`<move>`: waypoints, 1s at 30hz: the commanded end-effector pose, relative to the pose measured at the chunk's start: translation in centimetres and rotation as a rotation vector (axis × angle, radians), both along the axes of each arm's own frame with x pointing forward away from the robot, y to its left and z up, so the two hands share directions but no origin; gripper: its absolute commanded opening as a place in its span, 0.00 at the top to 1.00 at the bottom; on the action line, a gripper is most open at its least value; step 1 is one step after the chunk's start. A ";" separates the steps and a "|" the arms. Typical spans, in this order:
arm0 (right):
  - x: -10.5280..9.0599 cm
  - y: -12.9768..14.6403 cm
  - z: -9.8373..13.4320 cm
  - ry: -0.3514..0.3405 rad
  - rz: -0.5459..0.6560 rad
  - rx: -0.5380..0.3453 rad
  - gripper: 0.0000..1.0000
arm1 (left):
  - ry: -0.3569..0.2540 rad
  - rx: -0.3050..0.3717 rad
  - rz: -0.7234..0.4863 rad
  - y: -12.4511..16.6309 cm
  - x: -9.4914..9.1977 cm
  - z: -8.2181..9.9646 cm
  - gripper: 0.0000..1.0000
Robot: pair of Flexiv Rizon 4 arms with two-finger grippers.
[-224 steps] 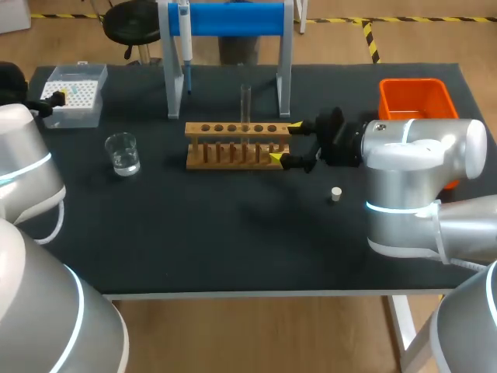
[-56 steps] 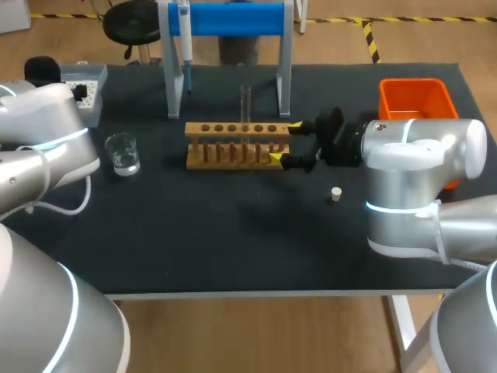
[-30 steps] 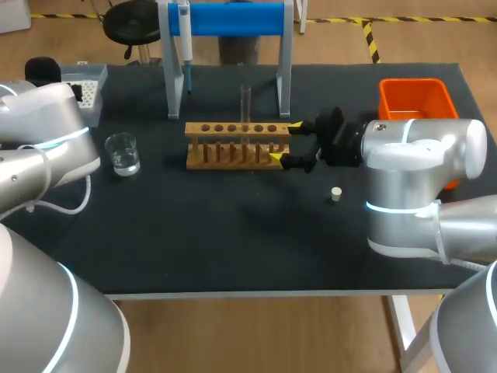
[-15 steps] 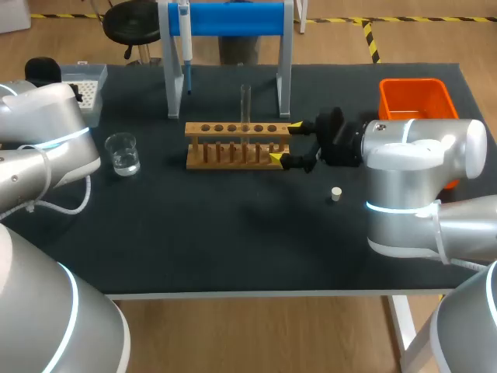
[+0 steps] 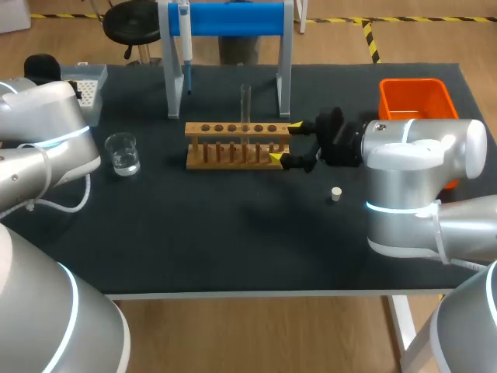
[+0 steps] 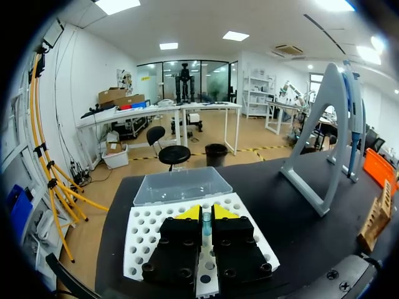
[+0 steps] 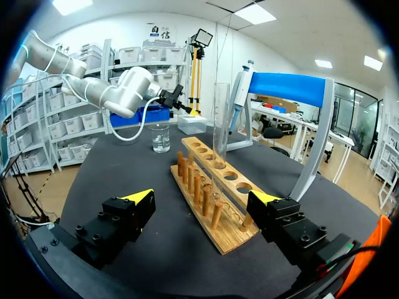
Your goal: Invert the test tube, pick up the pipette, mount the tip to pipette, aspirate from beaker and dispense into the tube, eject the tip, return the pipette, and cap with the stopper.
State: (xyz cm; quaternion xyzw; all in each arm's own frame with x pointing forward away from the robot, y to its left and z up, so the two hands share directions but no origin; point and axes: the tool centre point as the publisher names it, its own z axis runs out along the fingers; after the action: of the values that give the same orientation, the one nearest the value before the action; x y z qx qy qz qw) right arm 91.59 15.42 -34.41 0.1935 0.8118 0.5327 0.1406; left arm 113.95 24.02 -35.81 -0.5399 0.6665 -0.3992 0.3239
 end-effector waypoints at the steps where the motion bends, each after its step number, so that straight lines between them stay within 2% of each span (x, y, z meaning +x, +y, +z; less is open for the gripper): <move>1: -0.1 0.0 -0.1 -0.002 -0.001 0.002 0.00 | -0.005 0.005 0.005 -0.1 -0.1 0.4 1.00; 30: -0.1 0.0 -0.1 -0.002 -0.001 0.002 0.00 | -0.047 0.050 0.025 0.1 0.0 3.1 1.00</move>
State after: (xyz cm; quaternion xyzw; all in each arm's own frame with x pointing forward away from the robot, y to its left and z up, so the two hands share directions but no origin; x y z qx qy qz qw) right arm 91.59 15.41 -34.41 0.1935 0.8118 0.5327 0.1406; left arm 113.99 24.18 -32.78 -0.5294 0.6632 -0.3916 0.3559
